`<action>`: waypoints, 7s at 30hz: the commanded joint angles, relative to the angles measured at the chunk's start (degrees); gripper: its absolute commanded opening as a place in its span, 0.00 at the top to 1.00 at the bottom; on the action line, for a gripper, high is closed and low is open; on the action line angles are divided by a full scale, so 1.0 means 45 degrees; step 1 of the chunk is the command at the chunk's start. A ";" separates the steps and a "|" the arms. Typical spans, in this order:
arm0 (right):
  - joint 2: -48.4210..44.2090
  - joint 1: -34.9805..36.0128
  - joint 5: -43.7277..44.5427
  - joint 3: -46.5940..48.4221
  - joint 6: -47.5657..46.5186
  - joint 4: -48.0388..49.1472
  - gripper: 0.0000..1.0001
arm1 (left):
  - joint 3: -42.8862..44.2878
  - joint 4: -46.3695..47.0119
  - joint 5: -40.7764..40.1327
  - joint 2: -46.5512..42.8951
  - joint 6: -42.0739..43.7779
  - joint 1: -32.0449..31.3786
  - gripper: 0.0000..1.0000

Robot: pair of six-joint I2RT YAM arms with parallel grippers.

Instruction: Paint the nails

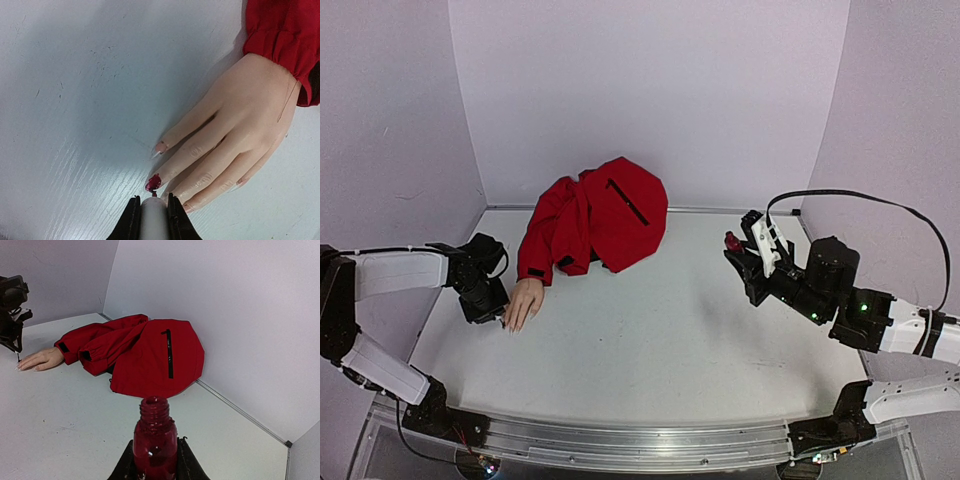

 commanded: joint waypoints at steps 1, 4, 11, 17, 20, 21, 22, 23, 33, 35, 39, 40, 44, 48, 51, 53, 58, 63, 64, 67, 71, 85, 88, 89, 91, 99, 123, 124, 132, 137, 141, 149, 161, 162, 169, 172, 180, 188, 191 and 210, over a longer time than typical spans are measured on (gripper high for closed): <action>-0.0112 -0.0054 0.0074 0.0027 -0.0019 0.1051 1.00 | 0.0591 -0.0038 -0.0083 0.0091 0.0148 0.0079 1.00; -0.0088 -0.0066 0.0057 0.0028 -0.0020 0.1071 1.00 | 0.0636 -0.0016 -0.0051 0.0142 0.0152 0.0080 1.00; -0.0087 -0.0069 0.0055 0.0027 -0.0020 0.1070 1.00 | 0.0626 0.0043 -0.0068 0.0138 0.0153 0.0080 1.00; -0.0029 -0.0073 0.0029 0.0027 -0.0020 0.1087 1.00 | 0.0660 0.0044 -0.0123 -0.0030 0.0187 0.0080 1.00; -0.0041 -0.0073 0.0036 0.0027 -0.0011 0.1098 1.00 | 0.0679 0.0043 -0.0102 -0.0079 0.0192 0.0080 1.00; -0.0047 -0.0073 0.0033 0.0027 -0.0002 0.1091 1.00 | 0.0670 0.0043 -0.0089 -0.0080 0.0209 0.0080 1.00; -0.0058 -0.0073 0.0033 0.0017 -0.0001 0.1090 1.00 | 0.0676 0.0038 -0.0103 -0.0053 0.0211 0.0070 1.00; -0.0066 -0.0073 0.0028 0.0009 -0.0001 0.1099 1.00 | 0.0662 0.0042 -0.0110 -0.0028 0.0211 0.0078 1.00; -0.0126 -0.0073 0.0043 -0.0012 0.0019 0.1090 1.00 | 0.0718 0.0101 -0.0189 0.0132 0.0230 0.0080 1.00; -0.0145 -0.0083 0.0040 -0.0011 0.0019 0.1090 1.00 | 0.0718 0.0111 -0.0186 0.0154 0.0231 0.0080 1.00; -0.0128 -0.0075 0.0028 -0.0012 0.0019 0.1092 1.00 | 0.0696 0.0160 -0.0188 0.0203 0.0231 0.0080 1.00; -0.0109 -0.0073 0.0032 -0.0012 0.0019 0.1097 1.00 | 0.0699 0.0172 -0.0172 0.0205 0.0231 0.0080 1.00; -0.0107 -0.0086 0.0016 -0.0007 0.0019 0.1092 1.00 | 0.0677 0.0196 -0.0223 0.0232 0.0231 0.0080 1.00; -0.0104 -0.0073 0.0027 -0.0007 0.0019 0.1090 1.00 | 0.0723 0.0218 -0.0253 0.0262 0.0260 0.0080 1.00; -0.0098 -0.0085 0.0032 -0.0017 0.0019 0.1092 1.00 | 0.0733 0.0219 -0.0276 0.0291 0.0274 0.0079 1.00; -0.0104 -0.0091 0.0040 -0.0014 0.0019 0.1090 1.00 | 0.0757 0.0237 -0.0277 0.0310 0.0270 0.0075 1.00; -0.0086 -0.0093 0.0027 -0.0024 0.0019 0.1092 1.00 | 0.0832 0.0258 -0.0318 0.0311 0.0328 0.0080 1.00; -0.0087 -0.0093 0.0036 -0.0027 0.0019 0.1098 1.00 | 0.0850 0.0258 -0.0339 0.0291 0.0328 0.0078 1.00; -0.0070 -0.0102 0.0024 -0.0014 0.0019 0.1093 1.00 | 0.0845 0.0258 -0.0337 0.0291 0.0331 0.0082 1.00; -0.0068 -0.0093 0.0028 -0.0023 0.0019 0.1096 1.00 | 0.0849 0.0258 -0.0382 0.0306 0.0363 0.0082 1.00; -0.0068 -0.0095 0.0029 -0.0007 0.0019 0.1090 1.00 | 0.0908 0.0258 -0.0378 0.0358 0.0386 0.0080 1.00; -0.0143 -0.0113 0.0031 -0.0049 0.0038 0.1109 1.00 | 0.0674 0.0258 -0.0200 0.0297 0.0330 0.0080 1.00; -0.0100 -0.0112 -0.0003 -0.0049 0.0038 0.1136 1.00 | 0.0573 0.0258 -0.0154 0.0219 0.0271 0.0080 1.00; -0.0074 -0.0112 -0.0020 -0.0034 0.0038 0.1130 1.00 | 0.0549 0.0258 -0.0136 0.0199 0.0255 0.0080 1.00; -0.0034 -0.0112 -0.0041 -0.0017 0.0038 0.1129 1.00 | 0.0516 0.0263 -0.0087 0.0132 0.0250 0.0077 1.00; -0.0048 -0.0132 -0.0061 -0.0011 0.0038 0.1148 1.00 | 0.0368 0.0198 -0.0082 0.0057 0.0212 0.0079 1.00; -0.0038 -0.0151 -0.0145 -0.0020 0.0077 0.1179 1.00 | 0.0071 0.0063 -0.0053 -0.0196 0.0132 0.0079 1.00; -0.0035 -0.0151 -0.0148 -0.0025 0.0077 0.1181 1.00 | 0.0054 0.0065 -0.0052 -0.0194 0.0118 0.0085 1.00; -0.0063 -0.0172 -0.0141 -0.0017 0.0097 0.1168 1.00 | 0.0054 0.0063 0.0036 -0.0099 0.0162 0.0080 1.00; -0.0048 -0.0171 -0.0154 -0.0027 0.0097 0.1168 1.00 | 0.0048 0.0029 0.0055 0.0009 0.0172 0.0080 1.00; -0.0063 -0.0171 -0.0158 -0.0049 0.0107 0.1171 1.00 | -0.0023 -0.0011 0.0008 -0.0032 0.0079 0.0080 1.00; -0.0048 -0.0171 -0.0174 -0.0048 0.0116 0.1182 1.00 | 0.0020 -0.0191 -0.0092 0.0020 0.0016 0.0080 1.00; -0.0068 -0.0190 -0.0182 -0.0065 0.0116 0.1200 1.00 | 0.0030 -0.0191 0.0054 0.0018 0.0091 0.0080 1.00; -0.0070 -0.0190 -0.0179 -0.0068 0.0116 0.1194 1.00 | 0.0032 -0.0191 0.0070 0.0032 0.0094 0.0077 1.00; -0.0087 -0.0190 -0.0178 -0.0083 0.0134 0.1187 1.00 | 0.0034 -0.0195 0.0186 0.0210 0.0167 0.0075 1.00; -0.0080 -0.0190 -0.0184 -0.0069 0.0123 0.1202 1.00 | 0.0020 -0.0202 0.0181 0.0233 0.0134 0.0080 1.00; -0.0087 -0.0210 -0.0179 -0.0085 0.0136 0.1207 1.00 | -0.0050 -0.0230 0.0119 0.0127 0.0085 0.0080 1.00; -0.0068 -0.0210 -0.0205 -0.0090 0.0155 0.1209 1.00 | -0.0094 -0.0400 -0.0133 -0.0041 -0.0058 0.0080 1.00; -0.0068 -0.0215 -0.0211 -0.0088 0.0147 0.1211 1.00 | -0.0055 -0.0443 -0.0166 -0.0079 -0.0097 0.0080 1.00; 0.0030 -0.0248 -0.0319 -0.0051 0.0155 0.1236 1.00 | 0.0013 -0.0577 -0.0459 -0.0338 -0.0063 0.0075 1.00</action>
